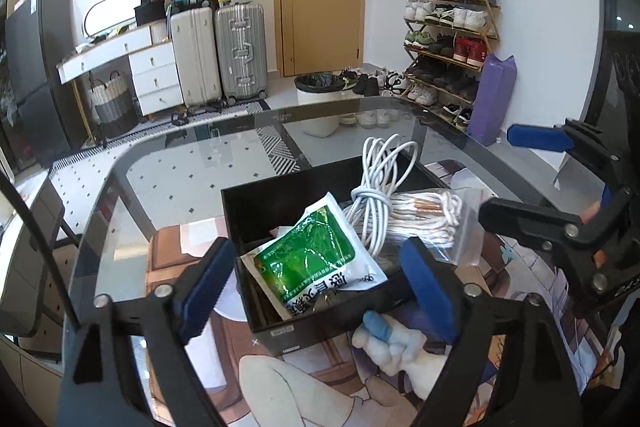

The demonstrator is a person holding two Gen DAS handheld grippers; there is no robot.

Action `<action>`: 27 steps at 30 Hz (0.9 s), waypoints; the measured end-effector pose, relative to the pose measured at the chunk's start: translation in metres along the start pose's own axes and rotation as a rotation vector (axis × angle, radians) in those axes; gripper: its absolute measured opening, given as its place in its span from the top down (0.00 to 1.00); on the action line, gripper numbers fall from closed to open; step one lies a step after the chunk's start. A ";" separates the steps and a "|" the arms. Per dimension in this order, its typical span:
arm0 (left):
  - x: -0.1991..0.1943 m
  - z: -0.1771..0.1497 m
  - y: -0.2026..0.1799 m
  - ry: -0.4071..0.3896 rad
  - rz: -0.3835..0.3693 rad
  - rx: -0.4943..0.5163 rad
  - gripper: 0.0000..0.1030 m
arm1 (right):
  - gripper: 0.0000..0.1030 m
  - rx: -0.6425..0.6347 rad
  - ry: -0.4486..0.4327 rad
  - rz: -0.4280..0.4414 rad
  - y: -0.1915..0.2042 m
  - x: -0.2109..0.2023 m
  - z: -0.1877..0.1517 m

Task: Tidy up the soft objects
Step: 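Open both tools to drop the cable and green packet into the box, then move the right tool to the white plush toy while the left tool approaches the foam piece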

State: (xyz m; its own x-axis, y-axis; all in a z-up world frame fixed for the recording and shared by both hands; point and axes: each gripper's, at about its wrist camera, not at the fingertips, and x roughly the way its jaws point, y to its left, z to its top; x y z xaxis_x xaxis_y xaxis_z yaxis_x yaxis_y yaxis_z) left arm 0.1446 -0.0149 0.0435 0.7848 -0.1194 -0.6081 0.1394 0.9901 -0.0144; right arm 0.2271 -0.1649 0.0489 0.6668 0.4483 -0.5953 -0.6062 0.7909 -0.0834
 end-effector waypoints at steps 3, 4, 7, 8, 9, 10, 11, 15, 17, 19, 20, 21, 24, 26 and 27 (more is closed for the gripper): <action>-0.010 -0.004 0.003 -0.001 0.008 -0.009 0.03 | 0.01 0.033 0.001 0.029 0.000 -0.011 -0.010; -0.013 -0.006 0.004 -0.004 0.010 -0.018 0.00 | 0.01 0.041 0.003 0.035 0.002 -0.013 -0.012; -0.021 -0.014 0.010 0.004 0.019 -0.042 0.00 | 0.01 0.067 0.011 0.059 0.002 -0.019 -0.021; -0.024 -0.016 0.012 0.004 0.023 -0.049 0.00 | 0.01 0.074 0.014 0.066 0.003 -0.021 -0.023; -0.027 -0.020 0.015 0.005 0.027 -0.058 0.00 | 0.01 0.078 0.017 0.069 0.004 -0.022 -0.025; -0.028 -0.022 0.015 0.006 0.028 -0.062 0.00 | 0.01 0.084 0.020 0.071 0.005 -0.023 -0.028; -0.031 -0.026 0.017 0.008 0.030 -0.070 0.00 | 0.01 0.090 0.024 0.074 0.005 -0.022 -0.029; -0.037 -0.039 0.020 0.015 0.042 -0.085 0.00 | 0.01 0.111 0.037 0.089 0.007 -0.025 -0.037; -0.040 -0.046 0.021 0.017 0.046 -0.095 0.00 | 0.01 0.117 0.042 0.093 0.007 -0.026 -0.041; -0.042 -0.051 0.020 0.022 0.050 -0.101 0.00 | 0.01 0.125 0.045 0.096 0.007 -0.029 -0.045; -0.042 -0.054 0.019 0.022 0.055 -0.101 0.00 | 0.01 0.128 0.045 0.097 0.006 -0.031 -0.047; -0.043 -0.055 0.018 0.022 0.057 -0.100 0.00 | 0.01 0.131 0.045 0.098 0.007 -0.032 -0.048; -0.045 -0.060 0.013 0.026 0.069 -0.089 0.00 | 0.01 0.140 0.051 0.101 0.007 -0.037 -0.054; -0.047 -0.065 0.009 0.027 0.082 -0.077 0.00 | 0.01 0.144 0.054 0.106 0.008 -0.038 -0.059; -0.048 -0.065 0.009 0.028 0.087 -0.074 0.00 | 0.01 0.146 0.053 0.108 0.009 -0.039 -0.060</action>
State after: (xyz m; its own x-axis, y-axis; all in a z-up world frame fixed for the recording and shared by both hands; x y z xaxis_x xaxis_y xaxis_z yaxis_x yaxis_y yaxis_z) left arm 0.0693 0.0044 0.0205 0.7748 -0.0317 -0.6314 0.0255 0.9995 -0.0189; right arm 0.1695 -0.2003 0.0234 0.5749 0.5146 -0.6362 -0.6015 0.7929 0.0977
